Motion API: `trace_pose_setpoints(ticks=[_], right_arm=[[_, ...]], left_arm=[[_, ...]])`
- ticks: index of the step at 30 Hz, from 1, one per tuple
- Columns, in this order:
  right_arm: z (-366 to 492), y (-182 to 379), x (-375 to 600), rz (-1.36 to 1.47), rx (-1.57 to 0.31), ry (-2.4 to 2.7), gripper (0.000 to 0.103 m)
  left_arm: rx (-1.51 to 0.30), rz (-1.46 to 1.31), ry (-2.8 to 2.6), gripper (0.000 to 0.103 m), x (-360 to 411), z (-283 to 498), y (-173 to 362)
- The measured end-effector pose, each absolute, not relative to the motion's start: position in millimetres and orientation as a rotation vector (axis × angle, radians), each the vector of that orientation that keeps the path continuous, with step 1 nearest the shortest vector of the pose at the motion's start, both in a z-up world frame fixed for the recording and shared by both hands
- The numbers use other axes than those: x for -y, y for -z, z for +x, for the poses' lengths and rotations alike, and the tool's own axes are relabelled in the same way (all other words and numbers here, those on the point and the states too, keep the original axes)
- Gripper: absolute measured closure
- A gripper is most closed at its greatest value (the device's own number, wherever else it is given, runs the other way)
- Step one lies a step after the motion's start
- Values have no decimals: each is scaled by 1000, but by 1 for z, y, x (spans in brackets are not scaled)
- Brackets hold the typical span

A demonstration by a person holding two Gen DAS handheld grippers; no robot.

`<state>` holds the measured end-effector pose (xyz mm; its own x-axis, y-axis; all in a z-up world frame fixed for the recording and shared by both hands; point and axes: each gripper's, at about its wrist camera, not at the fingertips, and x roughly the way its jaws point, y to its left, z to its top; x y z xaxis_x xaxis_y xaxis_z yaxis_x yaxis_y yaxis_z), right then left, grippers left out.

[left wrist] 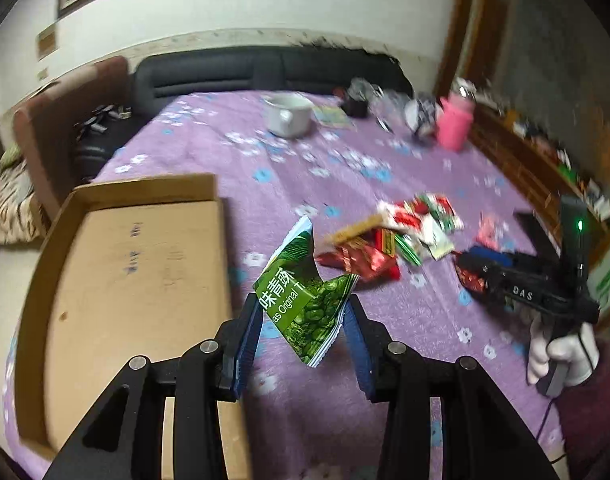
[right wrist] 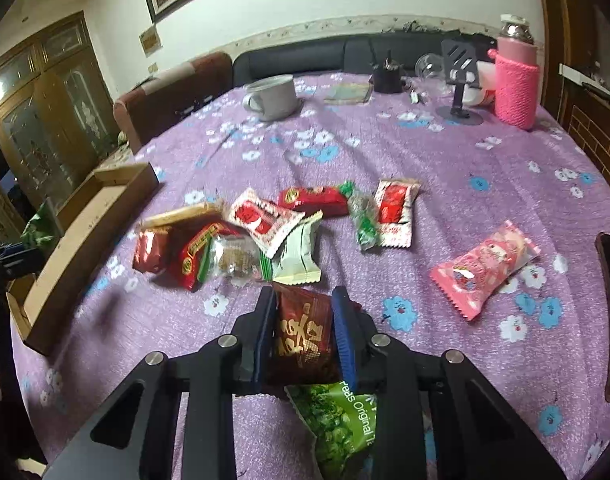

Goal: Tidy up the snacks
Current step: 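Carry both bags over the cardboard box and open both tools to drop them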

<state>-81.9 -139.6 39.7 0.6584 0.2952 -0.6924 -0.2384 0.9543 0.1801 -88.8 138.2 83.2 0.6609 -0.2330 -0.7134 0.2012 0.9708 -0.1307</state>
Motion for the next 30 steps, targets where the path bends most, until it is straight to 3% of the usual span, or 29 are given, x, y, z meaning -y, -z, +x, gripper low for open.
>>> trace_pose_setpoints(ticks=[8, 16, 23, 30], right_arm=[[-121, -82, 131, 111, -719, -341, 76], [-130, -117, 53, 104, -743, -564, 76], [-109, -115, -29, 218, -858, -791, 75], [-97, -80, -118, 146, -973, -871, 75]], left_arm=[[-793, -83, 94, 59, -205, -108, -82], [-834, -144, -45, 59, -265, -110, -56], [-856, -152, -107, 59, -291, -104, -41], [-845, -183, -159, 58, -307, -117, -35]])
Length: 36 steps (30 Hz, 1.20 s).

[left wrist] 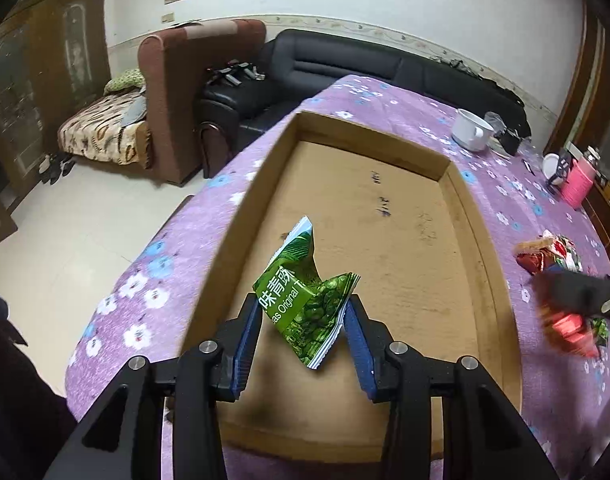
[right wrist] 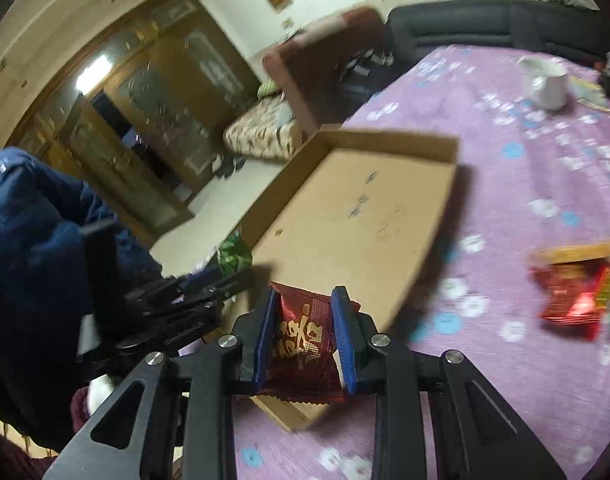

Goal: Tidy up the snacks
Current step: 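Carry both bags over the cardboard box and open both tools to drop them, then move both tools back from the box toward the snacks on the table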

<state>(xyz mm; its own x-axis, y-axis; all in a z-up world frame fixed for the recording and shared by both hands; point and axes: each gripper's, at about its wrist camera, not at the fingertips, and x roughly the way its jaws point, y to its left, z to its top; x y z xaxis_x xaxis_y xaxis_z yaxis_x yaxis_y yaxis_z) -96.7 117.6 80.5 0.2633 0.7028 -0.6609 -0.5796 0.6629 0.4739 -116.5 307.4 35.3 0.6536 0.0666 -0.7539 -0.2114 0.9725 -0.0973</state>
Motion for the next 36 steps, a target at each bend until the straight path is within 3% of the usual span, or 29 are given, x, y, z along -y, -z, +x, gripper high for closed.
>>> trace_pose_setpoints(ticks=[6, 10, 18, 21, 34, 36], right_arm=[[-99, -48, -160, 93, -1050, -891, 74], [-105, -49, -164, 82, -1021, -888, 72], [-117, -87, -118, 66, -860, -820, 58], [-125, -95, -91, 64, -812, -778, 51], [-160, -103, 60, 78, -643, -490, 38], [-167, -107, 95, 69, -579, -394, 32]], left_arm=[[-809, -146, -219, 55, -311, -130, -44], [-758, -100, -278, 30, -306, -140, -58], [-675, 29, -333, 23, -275, -151, -84], [-671, 61, -317, 23, -260, -151, -89], [-670, 151, -208, 23, -193, -153, -104], [-671, 128, -160, 23, -186, -154, -107]])
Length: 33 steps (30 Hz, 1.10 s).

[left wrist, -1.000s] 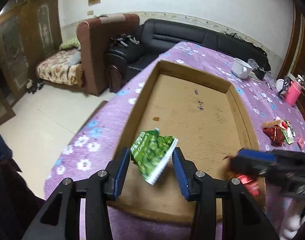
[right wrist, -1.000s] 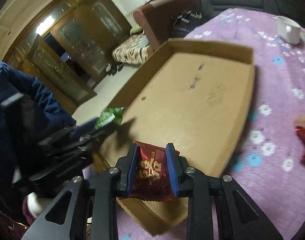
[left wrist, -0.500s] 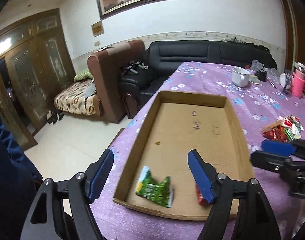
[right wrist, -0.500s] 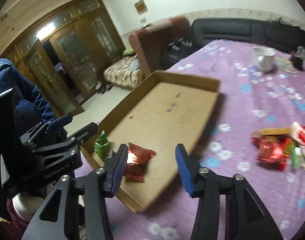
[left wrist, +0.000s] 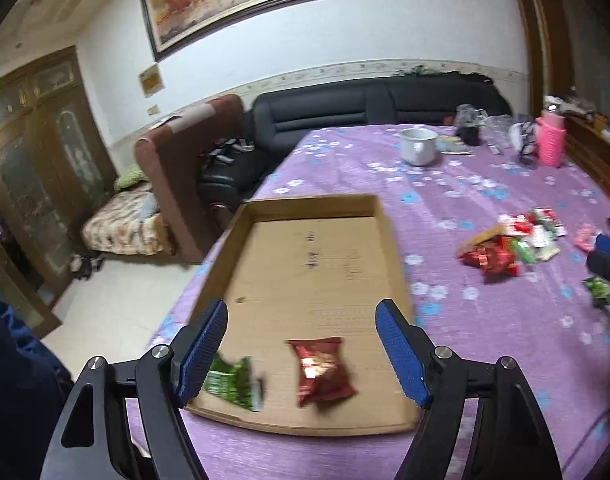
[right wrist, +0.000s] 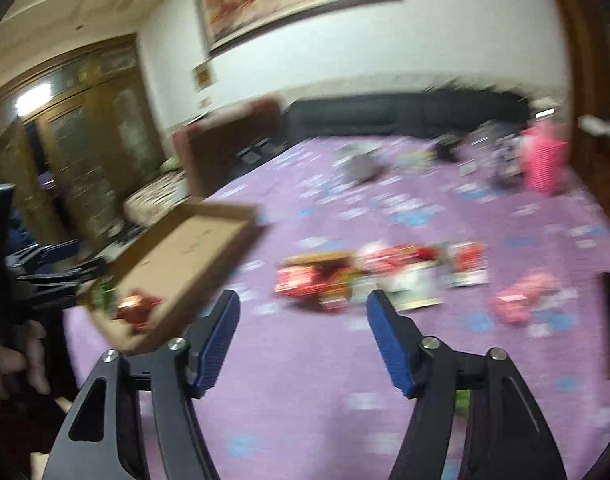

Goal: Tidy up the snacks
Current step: 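Move both tools back from the box toward the snacks on the table, then grasp a red foil bag with the left tool while the right tool grasps another green pea bag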

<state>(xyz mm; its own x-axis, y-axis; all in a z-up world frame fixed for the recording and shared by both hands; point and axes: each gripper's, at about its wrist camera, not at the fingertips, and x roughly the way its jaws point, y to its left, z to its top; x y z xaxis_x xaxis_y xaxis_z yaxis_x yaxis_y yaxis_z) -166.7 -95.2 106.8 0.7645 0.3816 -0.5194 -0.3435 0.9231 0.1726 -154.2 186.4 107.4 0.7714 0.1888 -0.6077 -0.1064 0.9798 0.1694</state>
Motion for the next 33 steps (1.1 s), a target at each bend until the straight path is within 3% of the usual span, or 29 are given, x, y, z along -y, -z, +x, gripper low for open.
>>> trace_pose_setpoints(ticks=[7, 18, 30, 32, 33], right_arm=[[-155, -98, 195, 202, -666, -210, 30], [-131, -49, 186, 200, -881, -222, 32], [-114, -28, 181, 202, -938, -178, 50], [-114, -28, 181, 198, -941, -180, 50], [-115, -28, 181, 195, -945, -181, 50]], left_arm=[[-721, 85, 57, 17, -145, -136, -96], [-874, -65, 295, 17, -100, -95, -71], [-942, -29, 170, 17, -58, -3, -30], [-941, -17, 158, 19, -55, 5, -26], [-938, 0, 160, 32, -51, 8, -23]])
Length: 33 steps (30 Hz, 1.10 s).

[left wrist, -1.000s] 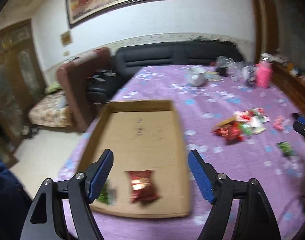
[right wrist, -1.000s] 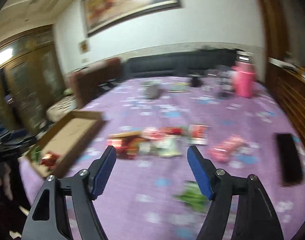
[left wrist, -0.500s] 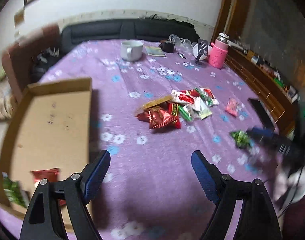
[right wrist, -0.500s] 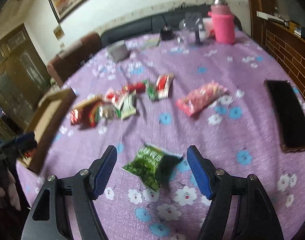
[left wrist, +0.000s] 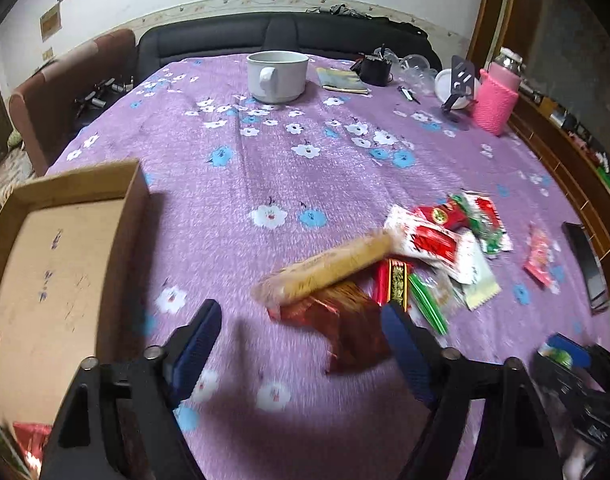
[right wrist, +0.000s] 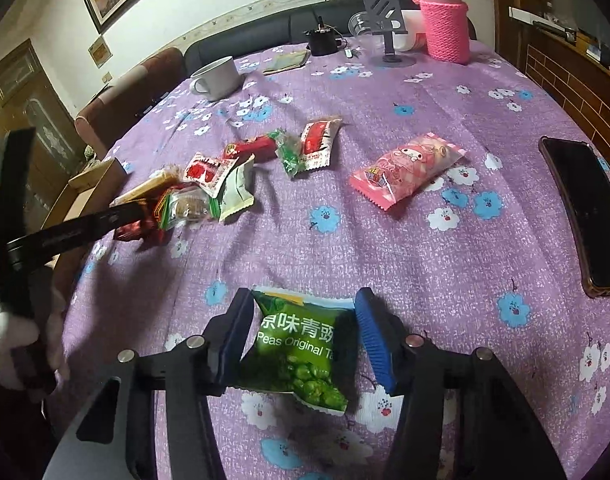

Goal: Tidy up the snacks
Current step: 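Grasp a red foil bag with the left tool while the right tool grasps another green pea bag, then carry both bags to the cardboard box and open both tools to release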

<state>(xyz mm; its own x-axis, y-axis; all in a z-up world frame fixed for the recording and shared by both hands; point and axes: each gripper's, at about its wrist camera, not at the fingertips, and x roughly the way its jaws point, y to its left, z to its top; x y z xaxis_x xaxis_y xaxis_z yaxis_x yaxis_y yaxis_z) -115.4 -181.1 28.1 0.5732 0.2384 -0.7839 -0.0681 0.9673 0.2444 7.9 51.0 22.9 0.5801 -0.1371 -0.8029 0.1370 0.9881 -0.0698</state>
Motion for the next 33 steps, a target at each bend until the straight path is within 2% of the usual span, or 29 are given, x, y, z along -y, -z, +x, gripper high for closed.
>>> trace_pose_setpoints(ticks=[1, 5, 6, 8, 13, 20, 33], right_arm=[[-116, -28, 181, 194, -948, -181, 50], [-121, -29, 181, 190, -957, -189, 53], [-122, -29, 181, 184, -955, -197, 59], [-124, -29, 180, 186, -948, -209, 65], [-132, -33, 180, 207, -929, -218, 70], [-149, -52, 165, 206, -878, -276, 70], [-151, -107, 52, 97, -794, -555, 70]], left_arm=[[-943, 12, 167, 56, -47, 9, -20], [-961, 49, 171, 89, -40, 8, -12], [-963, 37, 187, 90, -42, 6, -13], [-968, -15, 209, 90, -49, 2, -15], [-933, -56, 247, 90, -62, -17, -28], [-855, -103, 273, 90, -95, -60, -60], [-701, -186, 9, 90, -245, -85, -117]])
